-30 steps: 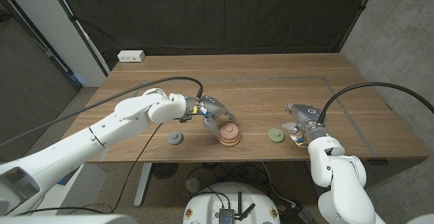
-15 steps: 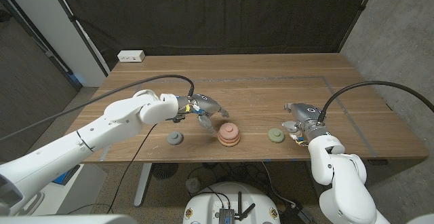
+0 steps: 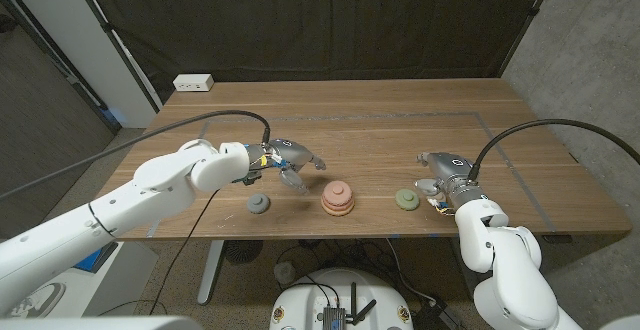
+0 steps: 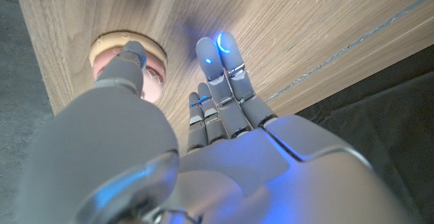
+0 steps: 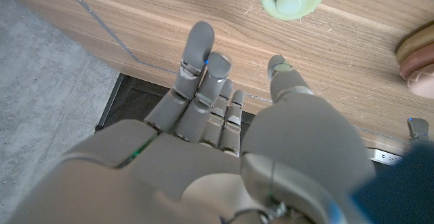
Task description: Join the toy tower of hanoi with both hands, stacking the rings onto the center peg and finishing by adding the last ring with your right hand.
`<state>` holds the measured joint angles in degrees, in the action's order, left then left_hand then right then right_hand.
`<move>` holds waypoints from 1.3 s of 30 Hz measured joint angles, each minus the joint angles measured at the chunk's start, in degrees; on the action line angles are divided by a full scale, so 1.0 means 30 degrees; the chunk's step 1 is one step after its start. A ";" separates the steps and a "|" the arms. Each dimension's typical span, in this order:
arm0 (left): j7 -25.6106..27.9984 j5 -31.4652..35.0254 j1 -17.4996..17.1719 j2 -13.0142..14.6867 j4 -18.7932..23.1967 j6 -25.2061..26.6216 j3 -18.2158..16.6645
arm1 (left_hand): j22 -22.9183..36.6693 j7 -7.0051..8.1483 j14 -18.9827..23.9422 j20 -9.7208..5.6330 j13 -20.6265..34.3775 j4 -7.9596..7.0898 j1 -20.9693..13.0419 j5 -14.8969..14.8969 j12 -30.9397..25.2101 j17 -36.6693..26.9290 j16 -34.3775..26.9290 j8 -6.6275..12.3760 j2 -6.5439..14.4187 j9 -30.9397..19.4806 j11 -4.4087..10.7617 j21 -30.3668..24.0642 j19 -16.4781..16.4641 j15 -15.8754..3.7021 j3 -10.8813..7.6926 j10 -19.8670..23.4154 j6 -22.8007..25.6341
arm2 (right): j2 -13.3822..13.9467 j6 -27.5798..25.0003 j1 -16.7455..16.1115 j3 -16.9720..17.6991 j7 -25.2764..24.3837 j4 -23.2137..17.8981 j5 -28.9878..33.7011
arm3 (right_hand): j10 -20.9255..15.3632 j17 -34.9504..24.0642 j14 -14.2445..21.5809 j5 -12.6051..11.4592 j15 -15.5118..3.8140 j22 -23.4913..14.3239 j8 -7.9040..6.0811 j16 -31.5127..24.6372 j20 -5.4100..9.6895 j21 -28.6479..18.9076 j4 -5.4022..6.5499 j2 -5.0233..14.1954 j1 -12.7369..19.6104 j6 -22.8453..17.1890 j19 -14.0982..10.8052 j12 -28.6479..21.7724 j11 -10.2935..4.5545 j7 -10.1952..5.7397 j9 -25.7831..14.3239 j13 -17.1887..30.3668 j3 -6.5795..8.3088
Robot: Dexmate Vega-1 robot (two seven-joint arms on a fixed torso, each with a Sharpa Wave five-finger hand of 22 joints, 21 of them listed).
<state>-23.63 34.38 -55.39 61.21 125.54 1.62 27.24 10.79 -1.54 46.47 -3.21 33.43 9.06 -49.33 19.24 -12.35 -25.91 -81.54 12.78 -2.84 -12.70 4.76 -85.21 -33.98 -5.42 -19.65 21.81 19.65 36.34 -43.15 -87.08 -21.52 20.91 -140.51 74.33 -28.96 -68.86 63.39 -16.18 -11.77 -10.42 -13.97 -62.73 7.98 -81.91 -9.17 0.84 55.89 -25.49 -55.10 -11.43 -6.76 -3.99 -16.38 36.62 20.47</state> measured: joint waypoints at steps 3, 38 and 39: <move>0.0445 -0.0211 -0.0556 0.0270 0.0212 0.0533 -0.0340 | -0.0009 0.0023 0.0104 -0.0018 0.0000 0.0014 -0.0054 0.0000 0.0000 0.0000 0.0000 0.0020 0.0054 0.0066 -0.0014 0.0000 -0.0018 -0.0104 -0.0014 0.0068 0.0023 | 0.0228 -0.0024 0.0052 -0.0054 -0.0139 -0.0001 -0.0244 | -0.0001 0.0000 0.0000 0.0000 0.0000 0.0000 0.0000 0.0000 0.0000 0.0000 0.0000 0.0000 0.0000 0.0000 0.0000 0.0000 0.0000 0.0000 0.0000 0.0001 0.0000; 0.7742 -0.1722 -0.6619 0.1522 0.1538 0.4628 -0.3130 | -0.0043 0.0170 0.0517 0.0014 -0.0171 0.0145 -0.0224 0.0000 -0.0265 -0.0093 -0.0228 0.0332 0.0424 0.0059 0.0127 -0.0078 -0.0321 -0.0102 -0.0253 0.1501 0.1535 | 0.2371 -0.1386 0.0143 -0.0841 -0.2358 -0.0272 -0.2728 | 0.0210 -0.0096 -0.0002 0.0000 0.0001 0.0000 -0.0150 0.0002 0.0000 0.0000 0.0001 0.0000 0.0000 -0.0200 0.0000 0.0077 -0.0002 0.0078 -0.0088 -0.0088 0.0001; 0.7891 -0.1762 -0.6717 0.1520 0.1553 0.4705 -0.3171 | -0.0043 0.0170 0.0516 0.0014 -0.0172 0.0145 -0.0224 0.0000 -0.0265 -0.0094 -0.0228 0.0332 0.0424 0.0059 0.0127 -0.0077 -0.0321 -0.0102 -0.0253 0.1501 0.1534 | 0.2402 -0.1425 0.0145 -0.0866 -0.2400 -0.0280 -0.2763 | 0.0209 -0.0096 -0.0002 0.0000 0.0001 0.0000 -0.0150 0.0002 0.0000 0.0000 0.0001 0.0000 0.0000 -0.0200 0.0000 0.0076 -0.0002 0.0078 -0.0088 -0.0101 0.0001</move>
<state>0.04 29.10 -75.54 65.77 130.20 15.74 17.73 10.66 -1.03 48.02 -3.17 32.92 9.49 -50.01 19.24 -13.15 -26.19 -82.23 13.77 -1.57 -12.52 5.14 -85.44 -34.94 -5.73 -20.40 26.31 24.26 43.55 -47.42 -86.64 -24.12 13.71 -141.35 66.04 -28.33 -69.15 63.38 -16.18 -11.77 -10.41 -14.42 -62.73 7.98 -81.91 -9.17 0.84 55.89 -26.09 -55.10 -11.20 -6.76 -3.76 -16.64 36.32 20.47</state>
